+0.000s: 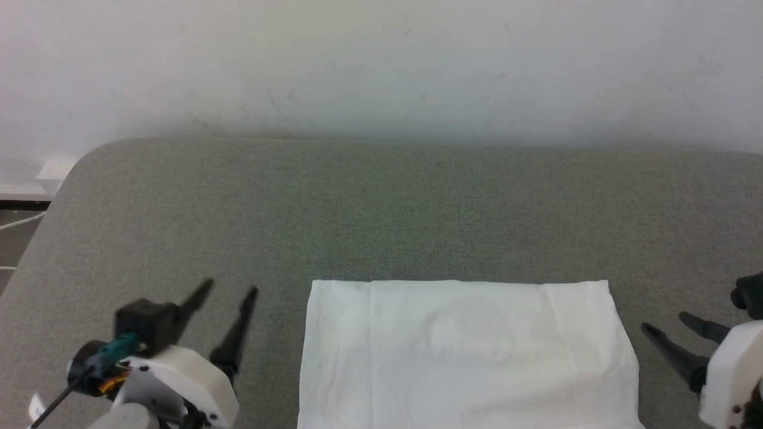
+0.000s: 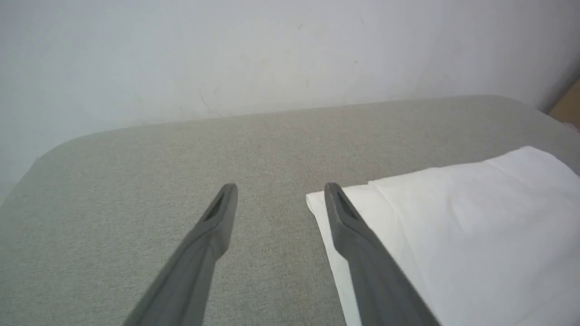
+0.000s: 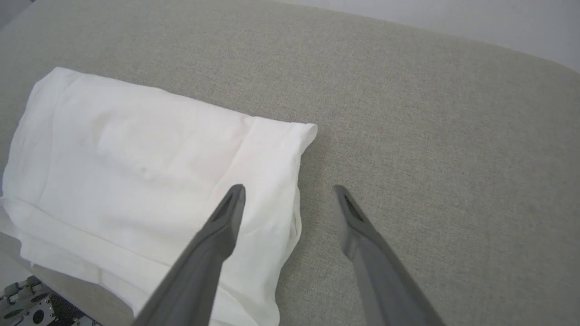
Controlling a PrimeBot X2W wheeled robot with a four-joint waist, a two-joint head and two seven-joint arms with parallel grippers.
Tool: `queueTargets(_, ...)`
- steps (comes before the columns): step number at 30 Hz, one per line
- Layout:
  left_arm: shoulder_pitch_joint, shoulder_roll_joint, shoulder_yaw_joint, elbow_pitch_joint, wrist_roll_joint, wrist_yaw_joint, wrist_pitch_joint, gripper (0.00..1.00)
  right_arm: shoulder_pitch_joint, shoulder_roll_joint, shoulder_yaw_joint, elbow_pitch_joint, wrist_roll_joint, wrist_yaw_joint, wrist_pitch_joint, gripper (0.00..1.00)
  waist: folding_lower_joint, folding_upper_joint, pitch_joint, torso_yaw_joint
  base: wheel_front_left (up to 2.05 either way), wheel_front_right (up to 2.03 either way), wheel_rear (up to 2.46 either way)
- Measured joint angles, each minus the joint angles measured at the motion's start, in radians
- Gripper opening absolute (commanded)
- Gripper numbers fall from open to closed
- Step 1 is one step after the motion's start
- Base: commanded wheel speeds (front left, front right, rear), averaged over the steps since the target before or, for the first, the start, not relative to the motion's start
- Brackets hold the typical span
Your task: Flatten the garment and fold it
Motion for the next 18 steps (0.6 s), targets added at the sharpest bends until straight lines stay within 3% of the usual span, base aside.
queueTargets(4,0.028,-0.067,0.105,0.030,-0.021,0.079,-0.128,1.00,0.001,0.148,-0.060,0.037,-0.077,0.000,-0.001,1.00,0.0000,0.0000,-0.006,0.003,0.00,0.00,0.00)
queueTargets(9,0.116,-0.177,0.221,0.048,0.072,0.121,-0.148,1.00,0.021,0.323,-0.182,0.081,-0.140,0.000,-0.002,1.00,0.0000,0.0000,-0.002,0.012,0.00,0.00,0.00)
queueTargets(13,0.196,-0.298,0.367,0.028,0.193,0.111,-0.149,1.00,0.040,0.408,-0.257,0.106,-0.205,-0.001,-0.003,1.00,0.0001,0.0000,0.007,0.021,0.00,0.00,0.00)
queueTargets(18,0.262,-0.391,0.499,-0.006,0.392,0.030,-0.149,1.00,0.055,0.477,-0.298,0.156,-0.254,-0.001,-0.007,1.00,0.0000,0.0000,0.023,0.035,0.00,0.00,0.00)
